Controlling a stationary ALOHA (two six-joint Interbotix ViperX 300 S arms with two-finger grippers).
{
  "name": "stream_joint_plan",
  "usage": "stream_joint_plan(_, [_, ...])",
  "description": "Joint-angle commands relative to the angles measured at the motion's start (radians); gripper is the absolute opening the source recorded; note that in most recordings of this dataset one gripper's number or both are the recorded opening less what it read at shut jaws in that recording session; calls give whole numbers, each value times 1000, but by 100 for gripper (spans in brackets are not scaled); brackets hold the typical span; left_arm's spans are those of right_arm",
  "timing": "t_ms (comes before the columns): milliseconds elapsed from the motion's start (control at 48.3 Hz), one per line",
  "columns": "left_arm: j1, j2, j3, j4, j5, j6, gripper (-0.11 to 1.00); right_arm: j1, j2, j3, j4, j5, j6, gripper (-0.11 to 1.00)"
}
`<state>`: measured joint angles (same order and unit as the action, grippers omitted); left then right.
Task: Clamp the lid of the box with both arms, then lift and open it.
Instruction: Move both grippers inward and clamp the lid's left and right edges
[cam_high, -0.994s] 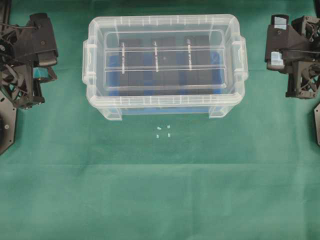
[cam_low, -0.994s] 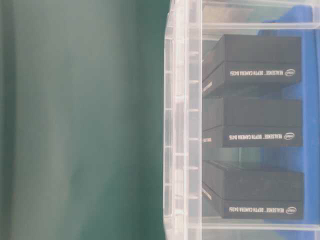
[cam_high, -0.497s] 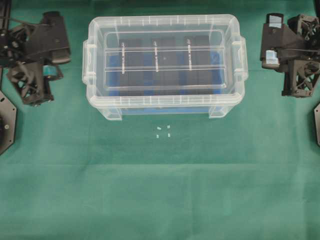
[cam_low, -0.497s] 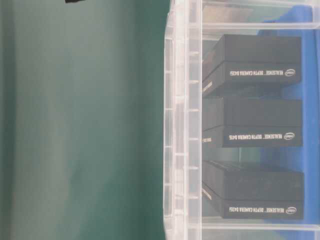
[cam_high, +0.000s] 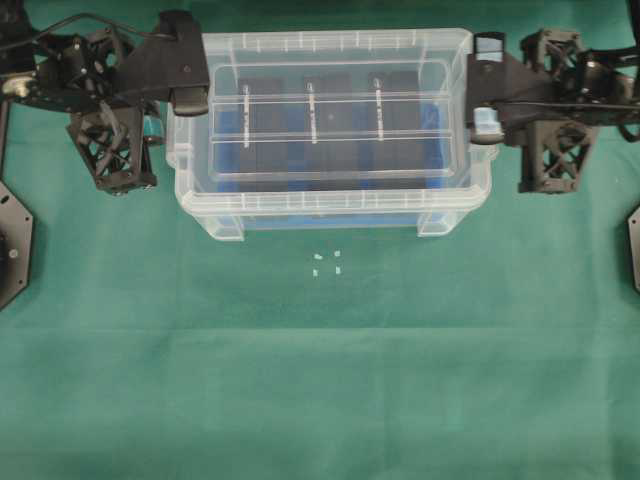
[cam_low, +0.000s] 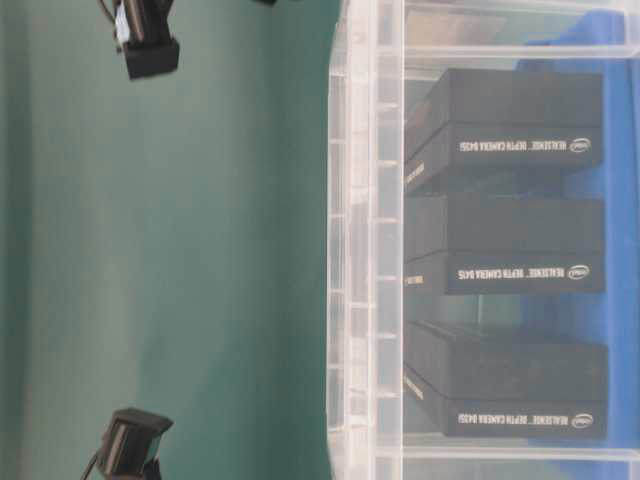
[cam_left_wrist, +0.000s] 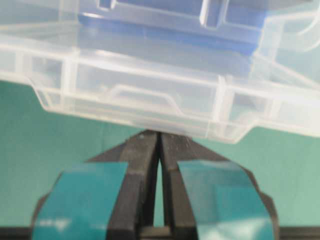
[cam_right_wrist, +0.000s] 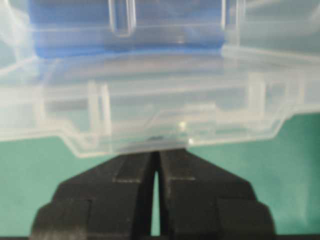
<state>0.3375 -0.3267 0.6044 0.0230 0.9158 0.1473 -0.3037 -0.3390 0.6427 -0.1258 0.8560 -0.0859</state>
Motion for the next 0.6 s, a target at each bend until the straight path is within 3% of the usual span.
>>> stream_joint_plan(0, [-3,20,-49,0,-14,5,1,9,28,-60,0,-31,-5,0])
stream_joint_plan(580, [-3,6,-31,0,-14,8,1,29,75,-110,0,-29,2,0])
